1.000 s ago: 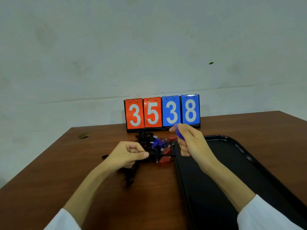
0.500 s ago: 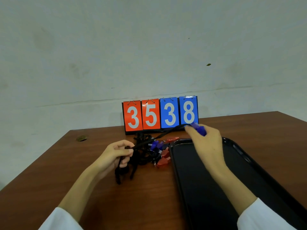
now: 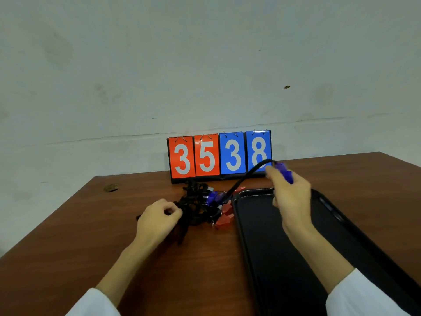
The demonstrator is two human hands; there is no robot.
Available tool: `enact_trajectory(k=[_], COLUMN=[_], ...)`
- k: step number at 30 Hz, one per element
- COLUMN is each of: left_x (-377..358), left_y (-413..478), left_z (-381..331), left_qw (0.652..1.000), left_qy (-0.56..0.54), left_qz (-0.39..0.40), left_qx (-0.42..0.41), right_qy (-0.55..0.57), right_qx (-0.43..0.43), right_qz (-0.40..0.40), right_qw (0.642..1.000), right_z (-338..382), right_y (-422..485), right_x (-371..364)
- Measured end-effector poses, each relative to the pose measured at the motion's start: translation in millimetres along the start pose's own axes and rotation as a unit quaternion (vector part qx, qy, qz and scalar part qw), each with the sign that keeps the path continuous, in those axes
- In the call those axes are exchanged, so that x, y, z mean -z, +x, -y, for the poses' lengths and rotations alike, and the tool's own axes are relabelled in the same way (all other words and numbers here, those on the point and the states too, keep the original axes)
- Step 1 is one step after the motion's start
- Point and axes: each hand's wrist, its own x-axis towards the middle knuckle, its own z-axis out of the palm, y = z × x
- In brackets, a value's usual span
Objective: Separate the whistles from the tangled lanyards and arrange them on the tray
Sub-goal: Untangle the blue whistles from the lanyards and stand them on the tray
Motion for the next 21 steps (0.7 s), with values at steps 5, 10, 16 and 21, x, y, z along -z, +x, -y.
enact_trajectory(k=[5,10,16,21], left_x=[-9,-8,-18,-14], left_y=[-17,-31,-42,-31], left_z=[-27,-84,-97,-92], left_qw=[0.985,0.909,0.762,0.838], left_qy=[-0.04,-0.4,-0.598,-0.494], left_qz=[-0.06,0.062,0.249,0.233], left_qx=[-0.155,-0.097,0.015,0.015], right_qy=[-0.022,-0.078,-0.106,-0.006], right_qx=[-0.052,-0.017,0.023,-0.112], right_qz=[0.17,0.301,0.224,0.228], right_qw=[0.984,0.95,0.969,0.967], right_z=[-8,-6,-1,-2], right_y=[-9,-17,-19,-5], right_x=[-18,-24,-24,-22])
